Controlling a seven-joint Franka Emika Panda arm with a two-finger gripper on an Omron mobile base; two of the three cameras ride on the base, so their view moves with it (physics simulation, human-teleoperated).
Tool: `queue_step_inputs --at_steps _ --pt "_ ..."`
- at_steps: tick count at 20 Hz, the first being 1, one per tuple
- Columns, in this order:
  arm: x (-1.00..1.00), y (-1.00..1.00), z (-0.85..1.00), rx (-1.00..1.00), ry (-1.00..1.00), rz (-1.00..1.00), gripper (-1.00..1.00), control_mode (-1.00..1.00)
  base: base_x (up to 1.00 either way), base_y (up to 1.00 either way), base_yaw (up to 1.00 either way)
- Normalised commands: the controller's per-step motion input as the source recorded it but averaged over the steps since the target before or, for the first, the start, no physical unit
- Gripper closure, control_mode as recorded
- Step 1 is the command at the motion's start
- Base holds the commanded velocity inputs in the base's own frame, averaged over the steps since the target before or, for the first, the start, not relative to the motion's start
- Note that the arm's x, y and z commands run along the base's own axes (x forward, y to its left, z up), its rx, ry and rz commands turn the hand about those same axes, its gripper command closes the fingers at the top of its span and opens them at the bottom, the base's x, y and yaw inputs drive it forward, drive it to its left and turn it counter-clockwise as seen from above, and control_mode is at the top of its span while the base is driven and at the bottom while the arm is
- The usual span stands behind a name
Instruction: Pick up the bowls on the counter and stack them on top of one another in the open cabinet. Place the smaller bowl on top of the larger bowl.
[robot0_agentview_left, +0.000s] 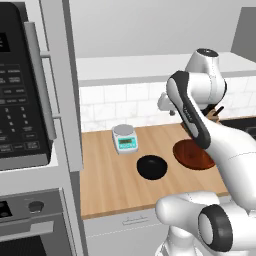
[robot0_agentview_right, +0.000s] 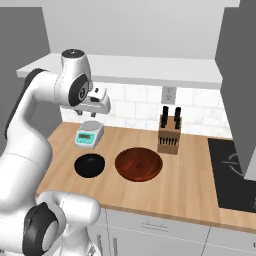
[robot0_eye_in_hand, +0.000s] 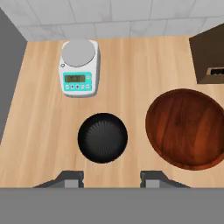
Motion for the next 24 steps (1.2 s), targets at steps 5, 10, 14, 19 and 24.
queue_step_inputs --at_steps 5,10,14,19,24 --pt "-0.12 -0.02 -0.18 0.00 0.02 0.00 -1.00 -1.00 0.00 0.00 0.00" --pt "0.04 0.16 -1.00 0.00 0.29 -0.15 -1.00 -1.00 0.00 0.00 0.00" --pt "0.06 0.00 -1.00 0.00 0.21 -0.22 -1.00 -1.00 0.00 0.00 0.00" --pt "0.19 -0.11 -1.00 0.13 0.08 -0.22 -1.00 -1.00 0.00 0.00 0.00" --pt "0.35 0.00 -0.81 0.13 0.00 -0.10 -1.00 -1.00 0.00 0.00 0.00"
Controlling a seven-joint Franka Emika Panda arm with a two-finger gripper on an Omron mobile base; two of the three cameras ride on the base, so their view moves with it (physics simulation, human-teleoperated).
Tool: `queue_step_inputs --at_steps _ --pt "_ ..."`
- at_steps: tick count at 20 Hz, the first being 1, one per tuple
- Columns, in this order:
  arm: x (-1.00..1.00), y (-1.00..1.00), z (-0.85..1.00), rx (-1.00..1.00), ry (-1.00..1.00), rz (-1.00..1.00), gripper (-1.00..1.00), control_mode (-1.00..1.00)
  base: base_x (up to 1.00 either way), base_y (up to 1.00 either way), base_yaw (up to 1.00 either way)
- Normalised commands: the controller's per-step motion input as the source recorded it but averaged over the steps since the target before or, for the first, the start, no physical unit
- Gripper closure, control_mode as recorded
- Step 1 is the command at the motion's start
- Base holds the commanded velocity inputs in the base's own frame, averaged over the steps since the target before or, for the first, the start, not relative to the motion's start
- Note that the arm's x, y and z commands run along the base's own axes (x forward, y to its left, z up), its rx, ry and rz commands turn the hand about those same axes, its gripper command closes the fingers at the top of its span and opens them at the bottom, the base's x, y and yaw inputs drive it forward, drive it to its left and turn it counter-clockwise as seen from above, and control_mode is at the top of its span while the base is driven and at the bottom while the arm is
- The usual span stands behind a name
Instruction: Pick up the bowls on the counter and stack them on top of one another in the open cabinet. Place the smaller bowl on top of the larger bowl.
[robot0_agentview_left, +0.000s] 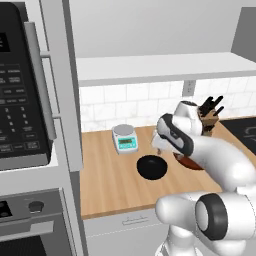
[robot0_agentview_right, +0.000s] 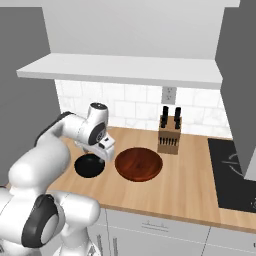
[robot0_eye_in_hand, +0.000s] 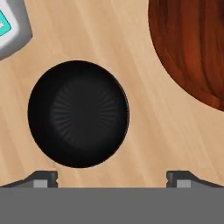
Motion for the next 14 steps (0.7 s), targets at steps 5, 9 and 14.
queue_step_inputs --at_steps 5,9,14 --pt "0.47 0.02 -0.61 0.02 0.00 -0.01 -1.00 -1.00 0.00 0.00 0.00" --pt "0.11 0.00 -0.28 -0.03 0.00 0.00 -1.00 -1.00 0.00 0.00 0.00" --pt "0.00 -0.01 -0.30 -0.02 0.01 0.00 -1.00 -1.00 0.00 0.00 0.00"
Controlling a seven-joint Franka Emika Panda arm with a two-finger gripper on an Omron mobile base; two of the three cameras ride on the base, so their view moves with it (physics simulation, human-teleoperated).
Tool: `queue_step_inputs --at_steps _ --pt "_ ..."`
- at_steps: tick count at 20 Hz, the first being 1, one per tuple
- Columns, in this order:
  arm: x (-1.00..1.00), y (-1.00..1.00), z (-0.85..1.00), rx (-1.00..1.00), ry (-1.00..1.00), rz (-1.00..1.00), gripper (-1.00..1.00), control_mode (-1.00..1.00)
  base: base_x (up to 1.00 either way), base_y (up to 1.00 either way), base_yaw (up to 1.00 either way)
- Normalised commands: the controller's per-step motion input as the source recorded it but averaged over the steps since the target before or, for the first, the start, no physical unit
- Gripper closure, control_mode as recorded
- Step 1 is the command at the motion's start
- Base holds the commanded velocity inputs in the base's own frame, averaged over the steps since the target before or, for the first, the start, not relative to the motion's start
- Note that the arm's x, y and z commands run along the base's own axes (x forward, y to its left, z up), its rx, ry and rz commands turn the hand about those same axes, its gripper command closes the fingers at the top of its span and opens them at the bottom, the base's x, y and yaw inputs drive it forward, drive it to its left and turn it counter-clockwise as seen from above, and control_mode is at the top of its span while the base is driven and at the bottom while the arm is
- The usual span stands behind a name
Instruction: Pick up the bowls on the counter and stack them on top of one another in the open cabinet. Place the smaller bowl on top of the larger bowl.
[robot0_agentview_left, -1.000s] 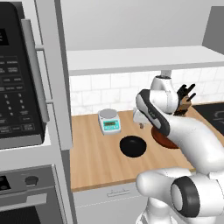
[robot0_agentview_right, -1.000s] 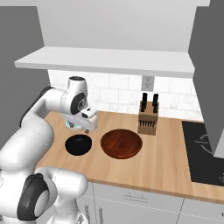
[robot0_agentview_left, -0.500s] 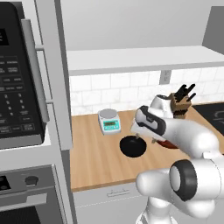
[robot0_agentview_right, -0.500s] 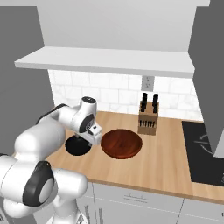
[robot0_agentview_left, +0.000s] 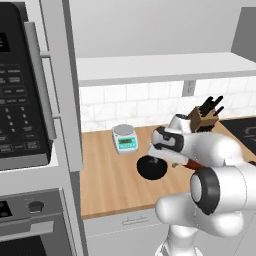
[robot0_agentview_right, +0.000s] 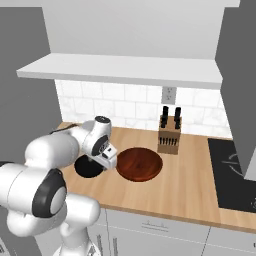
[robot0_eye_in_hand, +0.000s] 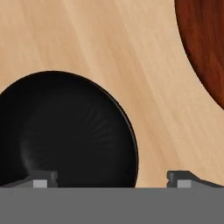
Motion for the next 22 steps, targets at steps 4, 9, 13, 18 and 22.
queue_step_inputs --at_steps 4,9,13,18,22 --pt "0.00 -0.04 -0.40 -0.01 0.00 0.00 -1.00 -1.00 0.00 0.00 0.00" --pt "0.01 0.00 -0.25 0.00 0.00 0.00 -1.00 -1.00 0.00 0.00 0.00" --pt "0.03 0.00 -0.37 0.00 0.00 0.00 -1.00 -1.00 0.00 0.00 0.00" --pt "0.03 0.00 -0.20 0.00 0.00 0.00 1.00 -1.00 0.00 0.00 0.00" --pt "0.00 0.00 0.00 0.00 0.00 0.00 1.00 -1.00 0.00 0.00 0.00"
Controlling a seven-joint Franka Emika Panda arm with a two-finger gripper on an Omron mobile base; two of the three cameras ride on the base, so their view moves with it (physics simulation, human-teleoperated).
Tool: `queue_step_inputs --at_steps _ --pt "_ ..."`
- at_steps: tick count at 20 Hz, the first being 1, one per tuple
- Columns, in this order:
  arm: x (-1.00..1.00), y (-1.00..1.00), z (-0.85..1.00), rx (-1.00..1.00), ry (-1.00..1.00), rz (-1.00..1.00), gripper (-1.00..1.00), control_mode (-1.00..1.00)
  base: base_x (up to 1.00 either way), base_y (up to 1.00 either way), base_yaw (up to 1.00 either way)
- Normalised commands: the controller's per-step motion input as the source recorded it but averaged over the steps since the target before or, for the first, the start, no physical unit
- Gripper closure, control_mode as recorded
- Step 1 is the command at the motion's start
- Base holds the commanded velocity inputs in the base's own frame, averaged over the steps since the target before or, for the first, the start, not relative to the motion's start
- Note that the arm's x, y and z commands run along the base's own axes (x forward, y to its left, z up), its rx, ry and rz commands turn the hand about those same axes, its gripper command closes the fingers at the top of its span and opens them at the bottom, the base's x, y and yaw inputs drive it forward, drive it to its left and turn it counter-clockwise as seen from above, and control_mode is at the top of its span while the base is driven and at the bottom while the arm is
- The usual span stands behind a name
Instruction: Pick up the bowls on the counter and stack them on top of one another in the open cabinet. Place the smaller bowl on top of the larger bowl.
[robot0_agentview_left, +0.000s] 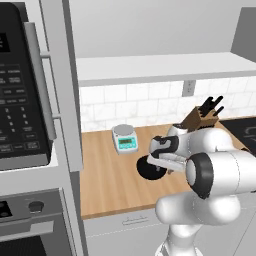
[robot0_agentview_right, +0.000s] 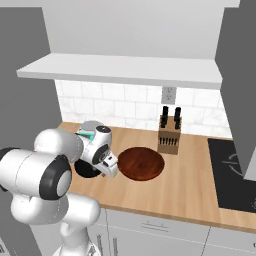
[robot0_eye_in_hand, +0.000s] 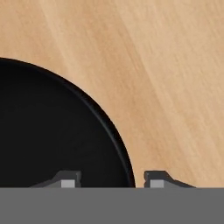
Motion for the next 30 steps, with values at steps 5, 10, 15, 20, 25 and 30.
queue_step_inputs --at_steps 5,10,15,20,25,30 --pt "0.00 0.00 0.02 0.00 0.00 0.00 1.00 -1.00 0.00 0.00 0.00" --pt "-0.10 -0.25 0.77 0.11 -0.17 -0.09 1.00 -1.00 0.00 0.00 0.00" --pt "-0.03 -0.63 1.00 0.18 -0.06 -0.25 1.00 -1.00 0.00 0.00 0.00" --pt "0.00 -0.97 0.82 0.13 0.01 -0.32 1.00 -1.00 0.00 0.00 0.00" --pt "0.13 -1.00 0.11 0.01 0.09 -0.34 1.00 -1.00 0.00 0.00 0.00" --pt "0.34 -0.45 -0.31 -0.14 0.08 -0.22 1.00 -1.00 0.00 0.00 0.00"
